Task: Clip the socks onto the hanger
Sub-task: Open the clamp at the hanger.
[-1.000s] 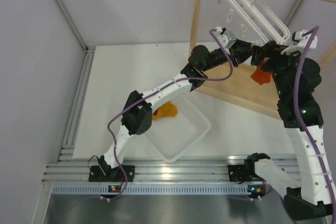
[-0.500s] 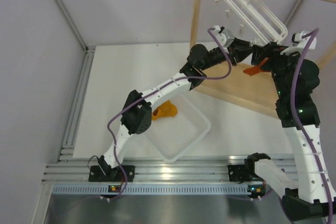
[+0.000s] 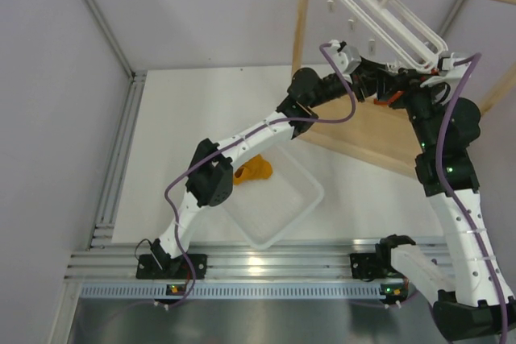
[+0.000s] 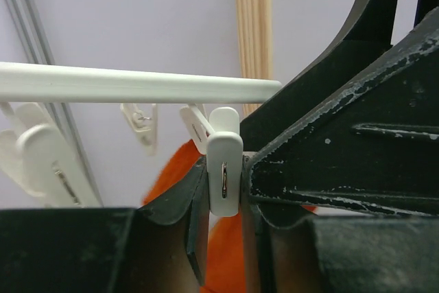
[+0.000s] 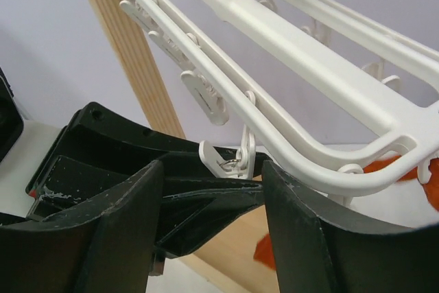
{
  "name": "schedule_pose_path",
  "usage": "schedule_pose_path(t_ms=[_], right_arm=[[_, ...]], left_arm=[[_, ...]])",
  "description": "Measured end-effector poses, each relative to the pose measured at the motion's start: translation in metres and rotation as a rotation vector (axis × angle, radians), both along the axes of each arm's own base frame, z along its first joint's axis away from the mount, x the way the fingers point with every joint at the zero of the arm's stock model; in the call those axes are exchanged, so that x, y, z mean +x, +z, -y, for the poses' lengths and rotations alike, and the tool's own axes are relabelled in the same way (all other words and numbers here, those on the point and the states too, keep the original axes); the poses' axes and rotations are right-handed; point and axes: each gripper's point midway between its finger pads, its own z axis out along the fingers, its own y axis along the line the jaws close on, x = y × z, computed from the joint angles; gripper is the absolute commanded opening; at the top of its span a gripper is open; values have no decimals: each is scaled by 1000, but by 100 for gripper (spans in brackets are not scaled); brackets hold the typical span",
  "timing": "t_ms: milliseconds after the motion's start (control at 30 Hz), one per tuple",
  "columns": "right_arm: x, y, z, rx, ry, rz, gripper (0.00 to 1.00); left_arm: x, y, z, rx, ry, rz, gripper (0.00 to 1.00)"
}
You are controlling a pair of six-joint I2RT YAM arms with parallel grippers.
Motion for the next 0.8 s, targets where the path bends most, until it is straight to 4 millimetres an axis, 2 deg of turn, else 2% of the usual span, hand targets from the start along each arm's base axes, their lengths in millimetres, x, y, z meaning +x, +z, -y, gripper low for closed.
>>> schedule_pose_path(t_ms=[67, 167, 333, 367, 400, 467, 500, 600, 667, 733, 800], right_arm=[[1, 2, -1, -2, 3, 14, 60], [2, 4, 0, -4, 1, 29, 52], [7, 5, 5, -17, -30, 44, 22], [8, 5, 6, -20, -38, 48, 19], [8, 6, 7, -25, -45, 49, 11], [7, 7, 10, -30, -57, 53, 6], [7, 6, 10, -30, -62, 52, 1], [8, 6, 12, -29, -69, 47, 0], [8, 6, 14, -26, -75, 34, 0], [7, 11, 16, -19, -71, 28, 0], [3, 16, 18, -13, -62, 21, 0]], left_arm=[[-2, 2, 0, -2, -3, 4, 9], [-3, 3, 1, -4, -5, 5, 10], [-5, 5, 1, -8, -10, 11, 11], [-5, 5, 1, -7, -11, 10, 15], [-5, 4, 1, -7, -11, 9, 18], [-5, 4, 1, -6, -11, 9, 29], [-5, 4, 1, -5, -10, 10, 38], [-9, -5, 3, 14, -21, 9, 49], [-13, -16, 2, 42, -24, -8, 51], [-17, -28, -2, 76, -32, -28, 59], [-20, -39, -6, 106, -37, -46, 60]])
